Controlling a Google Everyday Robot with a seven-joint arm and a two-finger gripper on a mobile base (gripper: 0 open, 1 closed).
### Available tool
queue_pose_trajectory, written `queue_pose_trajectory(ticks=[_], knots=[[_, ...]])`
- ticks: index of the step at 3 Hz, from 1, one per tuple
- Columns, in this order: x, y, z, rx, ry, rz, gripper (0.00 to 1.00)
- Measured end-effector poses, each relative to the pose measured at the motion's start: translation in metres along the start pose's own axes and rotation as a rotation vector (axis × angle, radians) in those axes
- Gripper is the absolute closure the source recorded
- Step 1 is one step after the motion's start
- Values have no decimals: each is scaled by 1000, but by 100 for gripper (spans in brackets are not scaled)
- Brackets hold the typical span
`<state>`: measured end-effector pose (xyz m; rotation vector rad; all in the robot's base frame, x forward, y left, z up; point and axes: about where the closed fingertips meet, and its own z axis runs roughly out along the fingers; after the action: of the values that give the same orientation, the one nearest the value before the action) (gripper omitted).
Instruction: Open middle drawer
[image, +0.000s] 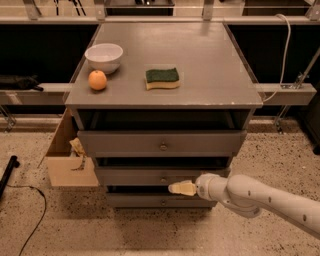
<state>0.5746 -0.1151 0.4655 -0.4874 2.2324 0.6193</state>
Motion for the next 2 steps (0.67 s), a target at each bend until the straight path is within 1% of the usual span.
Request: queue_pose_trajectory(ticks=[1, 2], knots=[[-42, 6, 22, 9, -34, -111, 0], [-60, 10, 38, 37, -45, -200, 0]])
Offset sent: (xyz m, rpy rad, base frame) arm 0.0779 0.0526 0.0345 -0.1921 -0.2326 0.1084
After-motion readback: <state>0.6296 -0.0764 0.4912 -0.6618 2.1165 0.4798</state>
